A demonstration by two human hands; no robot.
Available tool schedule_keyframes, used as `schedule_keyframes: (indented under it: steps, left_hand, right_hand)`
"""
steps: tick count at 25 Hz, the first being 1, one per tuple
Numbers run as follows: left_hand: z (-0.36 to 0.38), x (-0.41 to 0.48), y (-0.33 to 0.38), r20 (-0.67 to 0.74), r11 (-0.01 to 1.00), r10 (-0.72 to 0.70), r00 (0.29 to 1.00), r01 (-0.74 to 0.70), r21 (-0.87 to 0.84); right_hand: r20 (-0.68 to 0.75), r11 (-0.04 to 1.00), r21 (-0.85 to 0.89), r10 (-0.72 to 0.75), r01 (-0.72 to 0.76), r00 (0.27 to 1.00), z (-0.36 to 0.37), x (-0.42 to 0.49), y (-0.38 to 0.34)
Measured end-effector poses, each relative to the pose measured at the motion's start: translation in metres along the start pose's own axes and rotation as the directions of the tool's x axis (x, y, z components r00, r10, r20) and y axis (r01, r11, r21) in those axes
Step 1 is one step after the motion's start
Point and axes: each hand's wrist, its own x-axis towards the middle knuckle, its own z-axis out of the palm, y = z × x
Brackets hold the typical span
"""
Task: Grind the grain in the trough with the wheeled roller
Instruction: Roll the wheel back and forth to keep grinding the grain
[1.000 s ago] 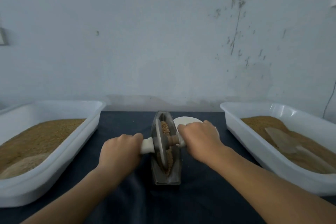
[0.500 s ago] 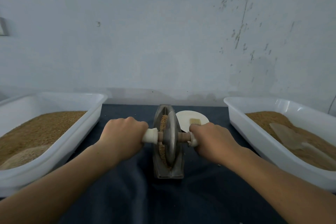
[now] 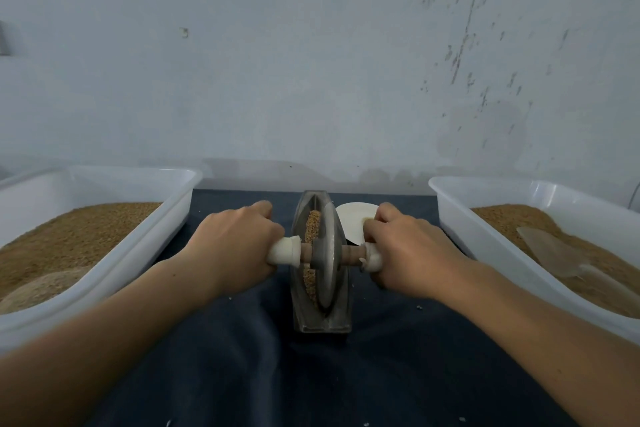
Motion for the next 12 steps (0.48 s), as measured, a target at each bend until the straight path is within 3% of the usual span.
schedule_keyframes:
  steps: [6,12]
  left_hand:
    - [0.012,0.008,0.003,0.003,0.997,-0.083,0.997,0.083,0.0]
    - [0.022,0.022,0.004,0.04,0.991,-0.118,0.992,0.115,0.068]
  right_hand:
    - [0.112,0.999,-0.007,0.048,-0.048,0.993,0.01,0.01,-0.001]
    - [0.134,0.998,-0.018,0.063,-0.062,0.989,0.022,0.026,0.002]
